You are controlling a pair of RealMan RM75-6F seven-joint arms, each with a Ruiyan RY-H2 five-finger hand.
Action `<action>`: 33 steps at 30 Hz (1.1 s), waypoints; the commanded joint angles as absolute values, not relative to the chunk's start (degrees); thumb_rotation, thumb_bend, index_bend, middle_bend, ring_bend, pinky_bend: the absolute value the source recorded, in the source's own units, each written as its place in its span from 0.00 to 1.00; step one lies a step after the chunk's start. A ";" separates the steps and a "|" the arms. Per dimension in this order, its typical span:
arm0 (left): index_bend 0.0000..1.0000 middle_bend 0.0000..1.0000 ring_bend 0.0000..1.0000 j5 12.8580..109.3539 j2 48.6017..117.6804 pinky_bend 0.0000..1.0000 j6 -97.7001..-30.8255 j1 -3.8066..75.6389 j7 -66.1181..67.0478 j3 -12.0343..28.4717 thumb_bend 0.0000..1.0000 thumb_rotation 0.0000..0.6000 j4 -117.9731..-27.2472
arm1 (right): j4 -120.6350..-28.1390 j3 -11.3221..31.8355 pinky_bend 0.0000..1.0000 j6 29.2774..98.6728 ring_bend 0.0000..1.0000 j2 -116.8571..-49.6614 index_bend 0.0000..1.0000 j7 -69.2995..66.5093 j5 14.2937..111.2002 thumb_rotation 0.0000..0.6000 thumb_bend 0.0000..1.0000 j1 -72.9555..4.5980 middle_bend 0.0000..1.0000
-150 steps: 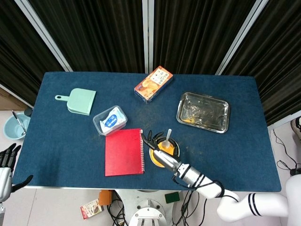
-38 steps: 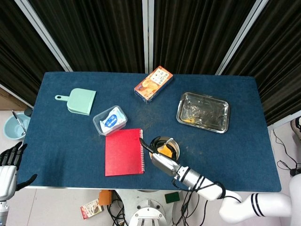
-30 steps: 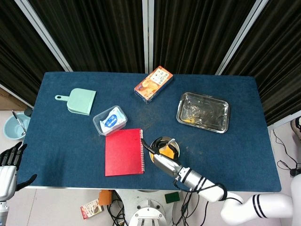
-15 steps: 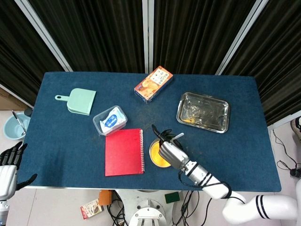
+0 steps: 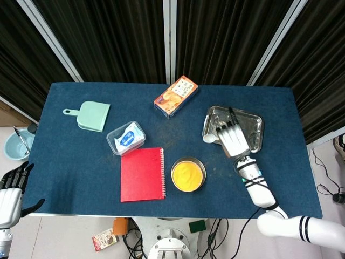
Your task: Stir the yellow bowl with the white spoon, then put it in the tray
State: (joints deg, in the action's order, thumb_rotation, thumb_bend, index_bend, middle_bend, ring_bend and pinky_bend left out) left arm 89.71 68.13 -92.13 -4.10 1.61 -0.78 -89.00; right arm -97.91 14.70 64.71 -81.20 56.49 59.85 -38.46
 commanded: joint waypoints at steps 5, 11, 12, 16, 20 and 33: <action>0.07 0.05 0.08 89.36 68.36 0.12 -91.38 -3.72 1.19 -0.74 0.11 1.00 -88.97 | -81.18 19.91 0.00 54.50 0.42 -85.65 0.85 43.39 43.31 1.00 0.48 -41.24 0.58; 0.07 0.05 0.08 89.26 68.31 0.12 -91.03 -3.45 1.38 -0.69 0.11 1.00 -89.21 | -72.53 19.89 0.00 49.94 0.39 -89.96 0.78 40.14 36.98 1.00 0.48 -44.25 0.54; 0.07 0.05 0.08 89.26 68.30 0.12 -91.00 -3.42 1.48 -0.70 0.11 1.00 -89.26 | -71.20 19.81 0.00 49.32 0.37 -90.77 0.75 39.86 35.90 1.00 0.47 -44.83 0.52; 0.07 0.05 0.08 89.16 68.25 0.12 -90.93 -3.40 1.61 -0.73 0.11 1.00 -89.36 | -68.38 19.54 0.00 48.27 0.29 -92.56 0.60 39.65 33.15 1.00 0.41 -46.42 0.43; 0.07 0.05 0.08 88.94 68.22 0.12 -90.94 -3.46 1.57 -0.73 0.11 1.00 -89.25 | -67.75 18.85 0.00 48.29 0.20 -92.99 0.40 40.31 30.92 1.00 0.33 -47.61 0.33; 0.07 0.05 0.08 88.72 67.91 0.12 -90.51 -2.45 1.91 0.17 0.12 1.00 -89.15 | -90.27 16.96 0.00 58.71 0.10 -76.94 0.19 32.92 39.97 1.00 0.18 -40.07 0.22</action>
